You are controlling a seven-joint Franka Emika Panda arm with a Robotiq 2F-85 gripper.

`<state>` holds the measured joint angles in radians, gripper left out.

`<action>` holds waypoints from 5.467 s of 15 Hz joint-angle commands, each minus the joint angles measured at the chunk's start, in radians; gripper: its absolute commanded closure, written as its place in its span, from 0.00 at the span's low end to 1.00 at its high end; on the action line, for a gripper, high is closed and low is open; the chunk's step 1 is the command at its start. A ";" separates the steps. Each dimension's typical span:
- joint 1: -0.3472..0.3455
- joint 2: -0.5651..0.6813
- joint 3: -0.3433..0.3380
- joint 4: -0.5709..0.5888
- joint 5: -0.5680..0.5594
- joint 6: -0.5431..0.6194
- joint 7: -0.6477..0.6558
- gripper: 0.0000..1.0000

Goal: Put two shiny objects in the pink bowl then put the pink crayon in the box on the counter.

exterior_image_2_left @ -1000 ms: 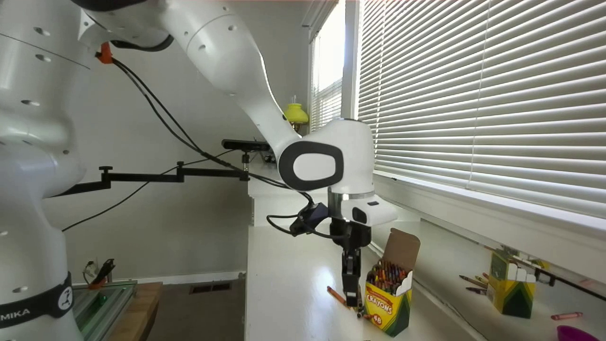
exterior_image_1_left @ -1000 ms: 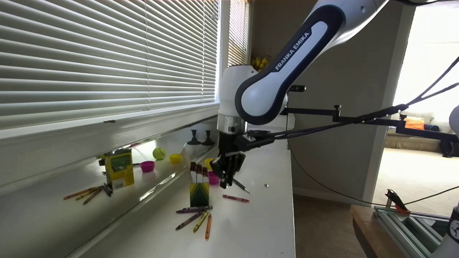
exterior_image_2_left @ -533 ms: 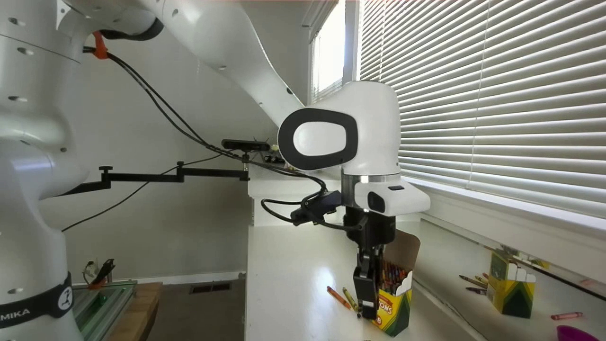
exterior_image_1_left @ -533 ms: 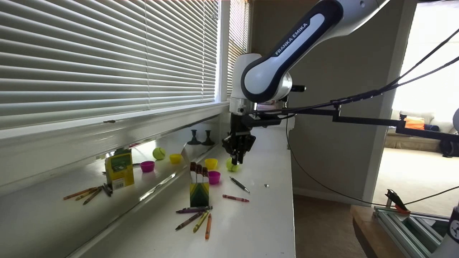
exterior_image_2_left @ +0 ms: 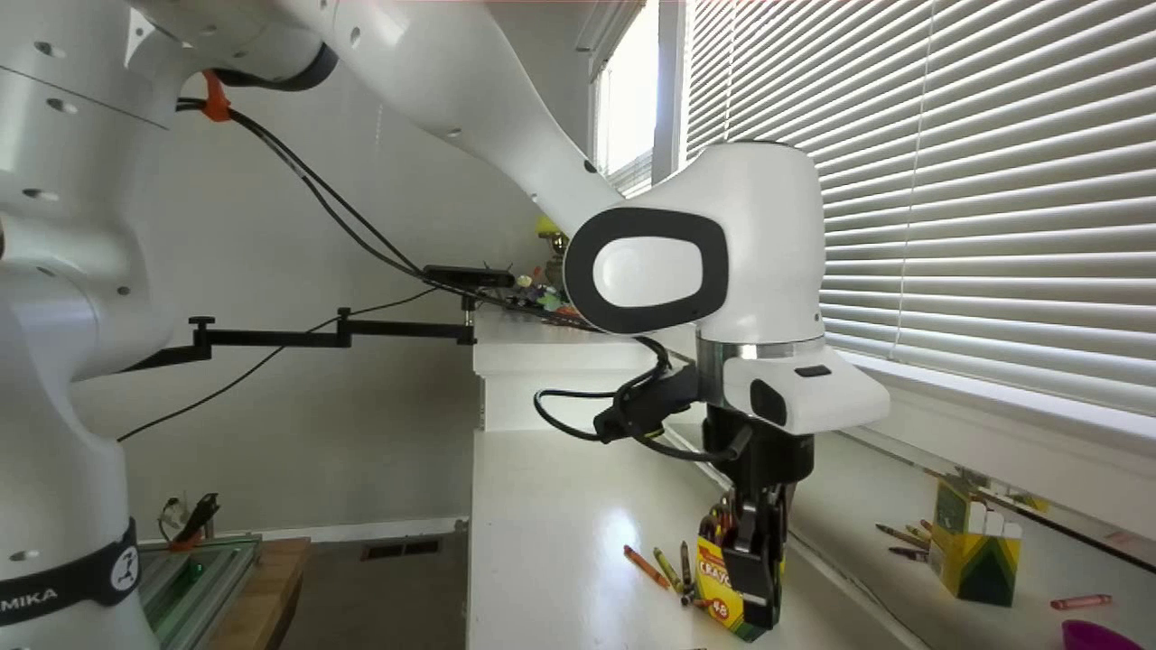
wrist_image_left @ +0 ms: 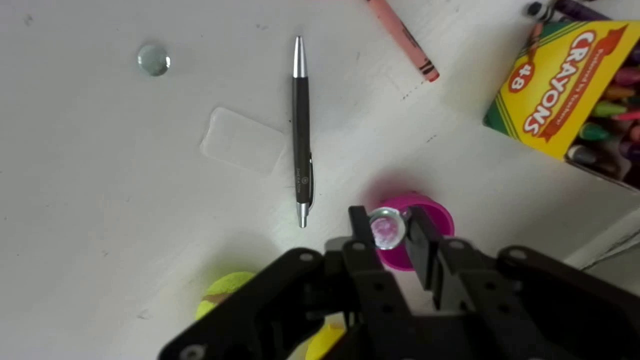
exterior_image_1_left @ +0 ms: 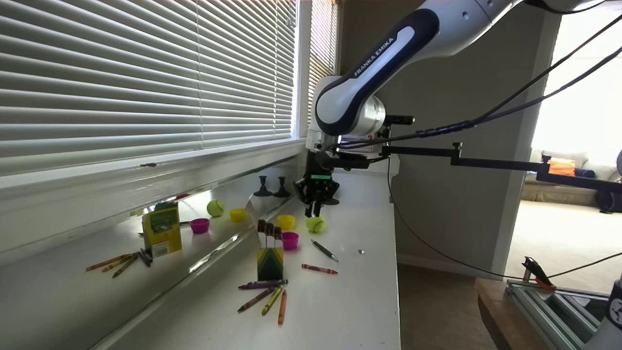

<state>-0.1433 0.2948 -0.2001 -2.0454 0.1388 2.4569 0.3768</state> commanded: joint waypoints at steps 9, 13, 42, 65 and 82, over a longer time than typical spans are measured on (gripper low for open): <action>-0.009 0.180 0.021 0.169 0.033 0.041 -0.008 0.94; -0.015 0.209 0.026 0.191 0.035 0.062 -0.021 0.94; -0.009 -0.149 -0.004 -0.077 -0.154 -0.327 -0.132 0.00; -0.075 -0.139 -0.059 -0.290 -0.147 0.014 -0.107 0.00; -0.100 -0.032 -0.040 -0.316 0.003 0.188 -0.219 0.42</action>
<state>-0.2224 0.2500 -0.2572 -2.3596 0.1003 2.6218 0.2069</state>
